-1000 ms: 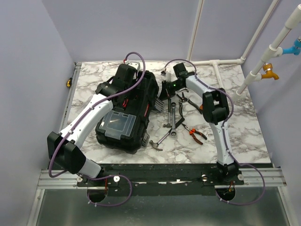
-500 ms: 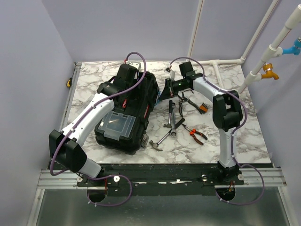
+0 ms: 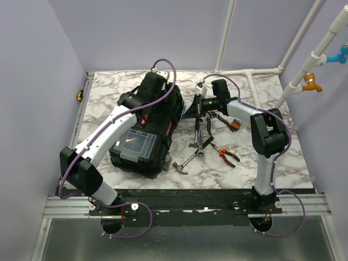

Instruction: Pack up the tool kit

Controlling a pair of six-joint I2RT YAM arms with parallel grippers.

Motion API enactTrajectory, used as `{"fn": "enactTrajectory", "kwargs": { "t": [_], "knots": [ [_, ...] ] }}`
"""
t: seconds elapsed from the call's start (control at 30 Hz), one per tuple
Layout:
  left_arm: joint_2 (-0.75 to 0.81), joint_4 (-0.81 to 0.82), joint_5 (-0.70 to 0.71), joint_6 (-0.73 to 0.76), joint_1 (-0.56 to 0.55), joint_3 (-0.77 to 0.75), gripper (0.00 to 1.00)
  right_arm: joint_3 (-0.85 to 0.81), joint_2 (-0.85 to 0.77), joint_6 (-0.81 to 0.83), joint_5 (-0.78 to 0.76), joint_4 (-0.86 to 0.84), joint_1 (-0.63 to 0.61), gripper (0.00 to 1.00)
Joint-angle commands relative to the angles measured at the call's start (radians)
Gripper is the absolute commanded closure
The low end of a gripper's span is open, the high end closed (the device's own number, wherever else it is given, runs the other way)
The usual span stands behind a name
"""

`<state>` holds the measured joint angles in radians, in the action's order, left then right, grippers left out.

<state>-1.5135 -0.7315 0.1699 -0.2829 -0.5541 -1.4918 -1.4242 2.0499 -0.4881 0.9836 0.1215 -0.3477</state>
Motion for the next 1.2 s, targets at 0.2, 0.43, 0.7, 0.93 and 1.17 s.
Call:
{"fn": "enactTrajectory", "kwargs": {
  "t": [0.2,0.43,0.7,0.93,1.17],
  "knots": [
    [-0.172,-0.127,0.228,0.113,-0.196,-0.332,0.20,0.175,-0.077,-0.285,-0.121,-0.367,-0.003,0.99],
    [-0.285,-0.196,0.087,0.090,-0.207,-0.478,0.33,0.173,-0.086,-0.247,-0.179,-0.314,-0.004,0.99],
    [-0.447,-0.260,-0.050,0.072,-0.193,-0.584,0.47,0.159,-0.083,-0.242,-0.186,-0.301,-0.003,0.99],
    [-0.516,-0.290,-0.074,0.037,-0.159,-0.593,0.46,0.148,-0.082,-0.235,-0.192,-0.283,-0.003,0.99],
    [-0.542,-0.273,-0.038,0.039,-0.146,-0.570,0.48,0.148,-0.091,-0.231,-0.194,-0.278,-0.004,0.99]
  ]
}}
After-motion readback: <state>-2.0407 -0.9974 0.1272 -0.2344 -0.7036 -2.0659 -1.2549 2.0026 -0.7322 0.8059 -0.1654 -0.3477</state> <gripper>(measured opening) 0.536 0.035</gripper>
